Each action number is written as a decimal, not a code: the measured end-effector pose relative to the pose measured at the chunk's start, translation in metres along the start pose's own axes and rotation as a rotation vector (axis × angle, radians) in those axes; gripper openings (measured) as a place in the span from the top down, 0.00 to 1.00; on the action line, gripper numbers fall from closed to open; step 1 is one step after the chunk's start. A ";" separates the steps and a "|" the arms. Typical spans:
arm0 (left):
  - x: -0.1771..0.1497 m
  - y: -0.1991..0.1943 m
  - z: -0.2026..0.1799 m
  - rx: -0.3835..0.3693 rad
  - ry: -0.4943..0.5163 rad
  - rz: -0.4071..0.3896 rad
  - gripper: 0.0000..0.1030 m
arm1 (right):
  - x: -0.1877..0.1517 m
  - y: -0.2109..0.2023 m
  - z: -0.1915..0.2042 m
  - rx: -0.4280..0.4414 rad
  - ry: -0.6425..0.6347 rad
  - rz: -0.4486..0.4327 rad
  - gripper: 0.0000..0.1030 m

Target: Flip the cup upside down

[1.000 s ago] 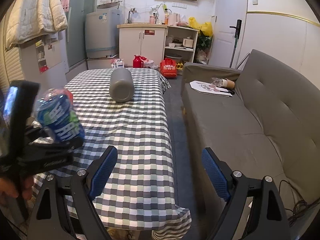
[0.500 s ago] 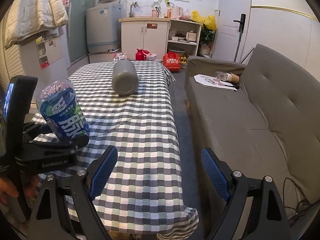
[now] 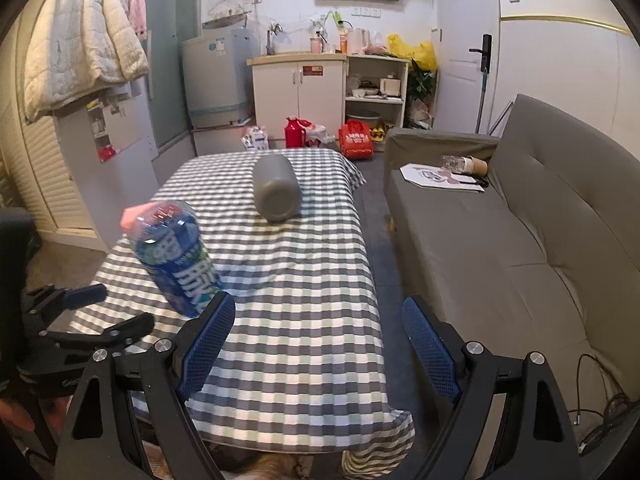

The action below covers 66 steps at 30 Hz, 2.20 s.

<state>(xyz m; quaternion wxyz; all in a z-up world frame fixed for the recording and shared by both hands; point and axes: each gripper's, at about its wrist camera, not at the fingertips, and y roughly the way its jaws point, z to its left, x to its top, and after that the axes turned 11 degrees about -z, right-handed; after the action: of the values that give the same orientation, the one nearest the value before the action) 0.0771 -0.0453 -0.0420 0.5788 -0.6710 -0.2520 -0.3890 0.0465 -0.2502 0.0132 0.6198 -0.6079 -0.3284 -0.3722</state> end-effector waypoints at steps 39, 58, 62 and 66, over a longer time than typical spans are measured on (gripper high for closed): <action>-0.022 -0.086 0.016 0.191 -0.065 -0.424 0.00 | -0.028 -0.031 0.024 0.049 0.003 -0.153 0.00; -0.023 -0.085 0.018 0.213 -0.073 -0.412 0.00 | -0.029 -0.036 0.026 0.041 -0.010 -0.165 0.00; -0.023 -0.085 0.019 0.216 -0.075 -0.411 0.00 | -0.029 -0.036 0.026 0.041 -0.011 -0.166 0.00; -0.022 -0.085 0.020 0.216 -0.069 -0.411 0.00 | -0.029 -0.036 0.026 0.041 -0.011 -0.165 0.00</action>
<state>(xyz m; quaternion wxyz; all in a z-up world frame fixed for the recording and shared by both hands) 0.0020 -0.0056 -0.0115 0.5469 -0.5525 -0.4431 -0.4464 0.0019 -0.2215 0.0082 0.5974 -0.5680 -0.3883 -0.4121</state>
